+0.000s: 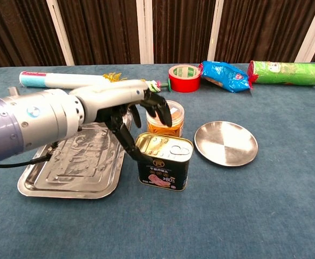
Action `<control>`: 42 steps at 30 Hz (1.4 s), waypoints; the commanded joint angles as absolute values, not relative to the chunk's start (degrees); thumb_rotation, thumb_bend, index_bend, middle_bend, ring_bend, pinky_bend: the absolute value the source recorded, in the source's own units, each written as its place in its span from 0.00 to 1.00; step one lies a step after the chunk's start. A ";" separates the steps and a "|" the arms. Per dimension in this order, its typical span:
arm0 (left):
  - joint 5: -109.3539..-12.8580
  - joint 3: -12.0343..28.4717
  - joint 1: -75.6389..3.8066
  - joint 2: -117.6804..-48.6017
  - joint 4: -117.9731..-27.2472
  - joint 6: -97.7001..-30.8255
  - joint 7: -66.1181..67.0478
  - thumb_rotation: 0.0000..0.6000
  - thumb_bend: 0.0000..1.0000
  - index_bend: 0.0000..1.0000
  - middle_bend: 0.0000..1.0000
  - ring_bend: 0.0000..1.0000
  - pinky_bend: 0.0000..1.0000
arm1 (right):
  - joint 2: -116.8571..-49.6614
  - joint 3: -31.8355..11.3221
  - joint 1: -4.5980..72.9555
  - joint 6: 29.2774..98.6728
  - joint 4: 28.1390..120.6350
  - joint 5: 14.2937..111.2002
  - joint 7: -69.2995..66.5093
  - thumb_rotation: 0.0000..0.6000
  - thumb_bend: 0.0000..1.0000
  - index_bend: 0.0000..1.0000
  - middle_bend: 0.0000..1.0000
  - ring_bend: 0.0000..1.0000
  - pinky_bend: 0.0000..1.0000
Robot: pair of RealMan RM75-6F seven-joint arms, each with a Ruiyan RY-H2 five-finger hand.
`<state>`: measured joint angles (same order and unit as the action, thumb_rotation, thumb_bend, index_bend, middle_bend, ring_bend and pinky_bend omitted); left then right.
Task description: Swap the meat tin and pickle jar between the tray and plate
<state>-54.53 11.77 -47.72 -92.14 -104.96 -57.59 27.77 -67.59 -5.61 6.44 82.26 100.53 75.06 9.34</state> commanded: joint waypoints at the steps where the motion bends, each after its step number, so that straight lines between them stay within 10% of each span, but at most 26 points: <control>1: -61.58 11.76 -45.22 -90.04 -107.10 -61.59 23.42 1.00 0.12 0.34 0.25 0.19 0.30 | -67.93 -5.97 6.38 82.46 100.43 74.48 9.95 1.00 0.00 0.00 0.00 0.02 0.00; 15: -54.24 21.26 -53.14 -96.83 -91.96 -58.28 24.63 1.00 0.01 0.26 0.00 0.00 0.01 | -68.60 -7.25 6.75 81.17 99.17 71.66 10.82 1.00 0.00 0.00 0.00 0.02 0.00; 42: -47.31 18.26 -59.74 -109.90 -69.19 -50.86 23.27 1.00 0.00 0.19 0.00 0.00 0.00 | -68.99 -7.54 7.10 79.72 98.52 70.76 10.30 1.00 0.00 0.00 0.00 0.02 0.00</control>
